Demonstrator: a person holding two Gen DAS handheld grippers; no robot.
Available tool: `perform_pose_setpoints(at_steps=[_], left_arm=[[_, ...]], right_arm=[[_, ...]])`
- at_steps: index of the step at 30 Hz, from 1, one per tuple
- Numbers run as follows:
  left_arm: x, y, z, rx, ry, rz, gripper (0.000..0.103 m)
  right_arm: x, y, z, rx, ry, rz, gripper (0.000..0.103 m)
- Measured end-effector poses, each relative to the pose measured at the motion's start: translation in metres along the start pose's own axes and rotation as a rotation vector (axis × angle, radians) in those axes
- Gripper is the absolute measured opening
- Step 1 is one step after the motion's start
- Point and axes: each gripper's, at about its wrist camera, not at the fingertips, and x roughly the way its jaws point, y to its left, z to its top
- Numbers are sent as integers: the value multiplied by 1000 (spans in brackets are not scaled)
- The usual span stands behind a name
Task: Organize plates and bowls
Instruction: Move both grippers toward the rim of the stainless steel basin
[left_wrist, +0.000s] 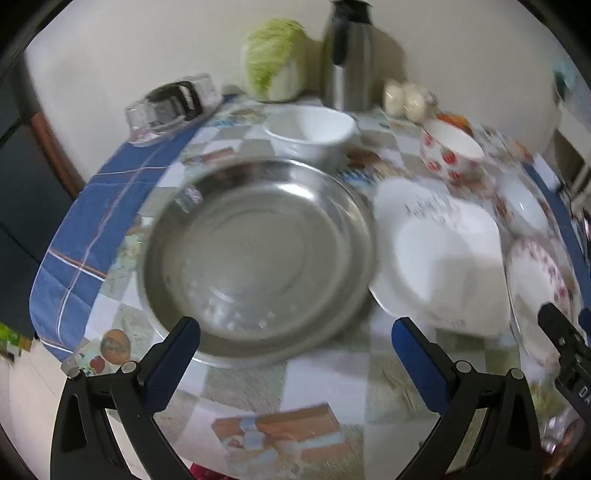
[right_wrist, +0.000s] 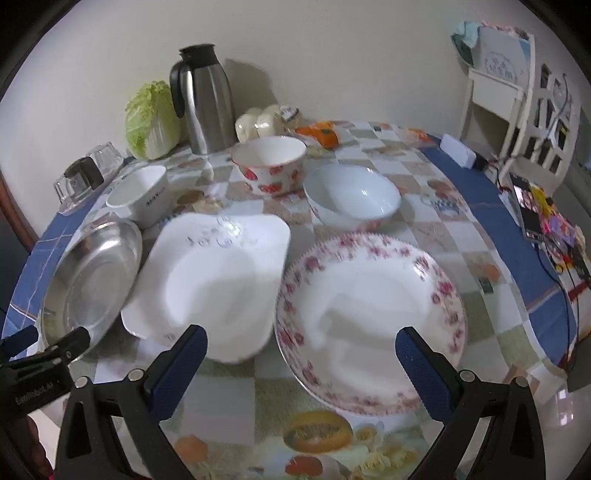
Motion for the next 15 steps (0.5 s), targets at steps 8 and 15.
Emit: perform_pose_setpoints(at_steps=[8,15], left_arm=[[10,59,14,-251,-59,28,103],[14,93,18,-374,-135,12,103]], right_arm=[[2,30,21,-33,-76,74,103],[9,69,30,-82,-100,146,103]])
